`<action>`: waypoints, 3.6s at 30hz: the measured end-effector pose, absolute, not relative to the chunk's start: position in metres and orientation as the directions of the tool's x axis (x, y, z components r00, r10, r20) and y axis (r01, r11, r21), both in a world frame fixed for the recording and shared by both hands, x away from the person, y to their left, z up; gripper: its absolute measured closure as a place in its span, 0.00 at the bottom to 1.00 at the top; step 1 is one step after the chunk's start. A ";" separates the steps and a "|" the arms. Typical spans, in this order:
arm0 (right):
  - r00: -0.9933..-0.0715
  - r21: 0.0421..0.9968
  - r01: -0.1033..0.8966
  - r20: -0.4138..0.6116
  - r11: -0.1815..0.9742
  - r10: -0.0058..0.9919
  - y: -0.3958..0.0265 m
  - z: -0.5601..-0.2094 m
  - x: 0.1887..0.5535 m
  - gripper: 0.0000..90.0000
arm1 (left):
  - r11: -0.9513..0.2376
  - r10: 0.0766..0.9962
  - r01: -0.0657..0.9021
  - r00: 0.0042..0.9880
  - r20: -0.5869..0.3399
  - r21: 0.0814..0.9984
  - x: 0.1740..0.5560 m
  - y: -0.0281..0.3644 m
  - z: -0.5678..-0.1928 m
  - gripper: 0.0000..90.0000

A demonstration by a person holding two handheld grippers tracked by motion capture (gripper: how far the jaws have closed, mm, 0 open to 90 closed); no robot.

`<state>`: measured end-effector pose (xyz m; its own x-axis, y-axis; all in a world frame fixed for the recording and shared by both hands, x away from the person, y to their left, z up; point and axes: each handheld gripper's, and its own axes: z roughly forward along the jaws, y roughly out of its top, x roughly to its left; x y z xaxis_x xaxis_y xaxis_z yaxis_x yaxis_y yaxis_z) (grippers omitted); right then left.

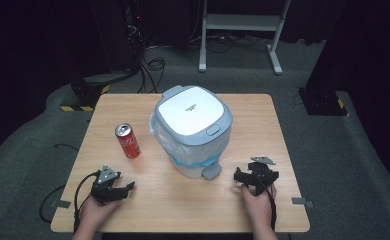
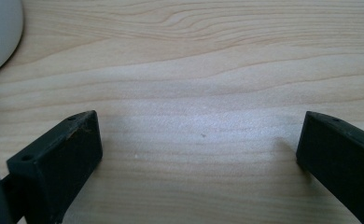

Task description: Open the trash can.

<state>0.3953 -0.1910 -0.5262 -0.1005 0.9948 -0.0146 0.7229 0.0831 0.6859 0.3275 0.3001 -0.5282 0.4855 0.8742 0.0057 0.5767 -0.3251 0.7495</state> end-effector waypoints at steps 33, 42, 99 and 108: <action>-0.367 0.739 0.630 0.013 0.239 0.930 -0.184 -0.517 0.370 0.87 | -0.326 0.868 0.567 0.497 0.002 0.756 0.326 0.300 -0.528 0.37; -0.424 0.774 0.586 0.041 0.239 0.905 -0.168 -0.502 0.380 1.00 | -0.318 0.876 0.572 0.483 0.003 0.756 0.328 0.301 -0.526 0.51; -0.672 0.745 0.468 -0.050 0.476 0.739 -0.093 -0.516 0.357 0.96 | -0.262 0.899 0.549 0.438 -0.006 0.794 0.377 0.218 -0.517 0.81; -0.661 0.758 0.466 -0.045 0.456 0.749 -0.105 -0.513 0.356 0.92 | -0.289 0.908 0.558 0.416 0.040 0.778 0.346 0.264 -0.516 0.72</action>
